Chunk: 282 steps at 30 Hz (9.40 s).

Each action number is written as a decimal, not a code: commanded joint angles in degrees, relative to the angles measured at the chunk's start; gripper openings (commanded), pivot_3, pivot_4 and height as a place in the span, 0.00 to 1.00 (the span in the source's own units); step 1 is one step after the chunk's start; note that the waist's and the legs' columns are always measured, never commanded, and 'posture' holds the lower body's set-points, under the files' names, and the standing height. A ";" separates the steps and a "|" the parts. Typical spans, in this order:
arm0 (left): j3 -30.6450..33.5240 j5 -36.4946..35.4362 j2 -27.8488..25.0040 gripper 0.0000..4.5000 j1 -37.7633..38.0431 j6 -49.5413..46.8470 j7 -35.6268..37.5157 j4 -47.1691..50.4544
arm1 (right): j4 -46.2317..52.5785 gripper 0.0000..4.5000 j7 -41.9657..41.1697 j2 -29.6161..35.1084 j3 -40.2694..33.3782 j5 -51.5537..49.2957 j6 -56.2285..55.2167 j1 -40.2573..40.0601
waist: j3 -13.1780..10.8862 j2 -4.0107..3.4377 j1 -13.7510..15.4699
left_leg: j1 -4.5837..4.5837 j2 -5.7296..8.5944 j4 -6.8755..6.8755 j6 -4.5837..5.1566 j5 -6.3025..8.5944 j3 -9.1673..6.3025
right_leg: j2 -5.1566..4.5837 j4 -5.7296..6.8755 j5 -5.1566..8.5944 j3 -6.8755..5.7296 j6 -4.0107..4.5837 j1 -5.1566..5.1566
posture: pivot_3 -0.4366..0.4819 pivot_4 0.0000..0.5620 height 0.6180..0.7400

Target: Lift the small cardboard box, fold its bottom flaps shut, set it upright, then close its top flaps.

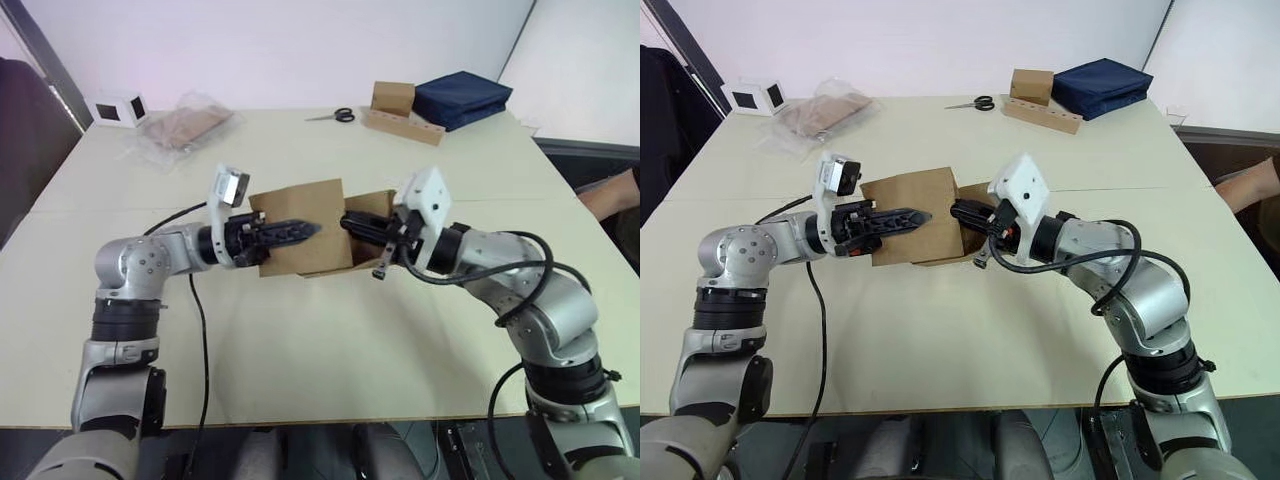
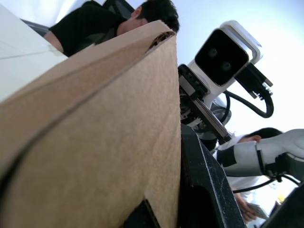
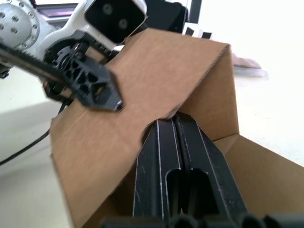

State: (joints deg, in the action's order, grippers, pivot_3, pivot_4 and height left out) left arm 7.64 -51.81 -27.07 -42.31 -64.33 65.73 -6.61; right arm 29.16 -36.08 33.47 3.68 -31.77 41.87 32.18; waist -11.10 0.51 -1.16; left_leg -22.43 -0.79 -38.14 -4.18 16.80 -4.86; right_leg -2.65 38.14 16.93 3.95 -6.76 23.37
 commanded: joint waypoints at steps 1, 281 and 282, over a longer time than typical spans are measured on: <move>1.39 -0.91 -0.82 0.01 -0.54 1.08 -0.28 0.50 | 2.97 0.00 -1.62 2.61 -3.29 -1.42 0.16 -0.23 | 0.00 0.00 -0.01 | 0.00 0.01 0.00 0.00 0.00 0.00 | 0.00 0.00 0.00 0.00 0.00 0.00 | 0.48 0.27 1.00; 7.27 -13.25 8.53 0.00 -2.83 3.41 -16.54 3.42 | -1.73 0.30 37.44 -12.32 -14.75 -52.54 -0.33 -6.55 | -0.02 -0.01 -0.14 | 0.00 -0.01 0.07 0.00 0.00 0.00 | 0.01 -0.06 0.00 0.01 0.00 0.00 | 0.48 0.27 1.00; 7.25 -13.36 8.46 0.00 -2.72 3.38 -16.57 3.51 | -1.70 0.30 37.26 -11.74 -15.07 -52.76 -0.24 -6.99 | -0.02 -0.01 -0.12 | 0.00 -0.01 0.07 0.00 0.00 0.00 | 0.01 -0.06 0.00 0.01 0.00 0.00 | 0.48 0.27 1.00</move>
State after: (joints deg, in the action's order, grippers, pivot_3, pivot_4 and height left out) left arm 13.83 -63.27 -18.08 -43.59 -61.04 48.54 -4.31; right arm 25.79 2.05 21.01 -9.95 -82.94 41.39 25.60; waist -11.13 0.50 -1.27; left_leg -22.43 -0.80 -38.06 -4.18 16.80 -4.85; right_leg -2.64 38.07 16.93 3.95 -6.76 23.37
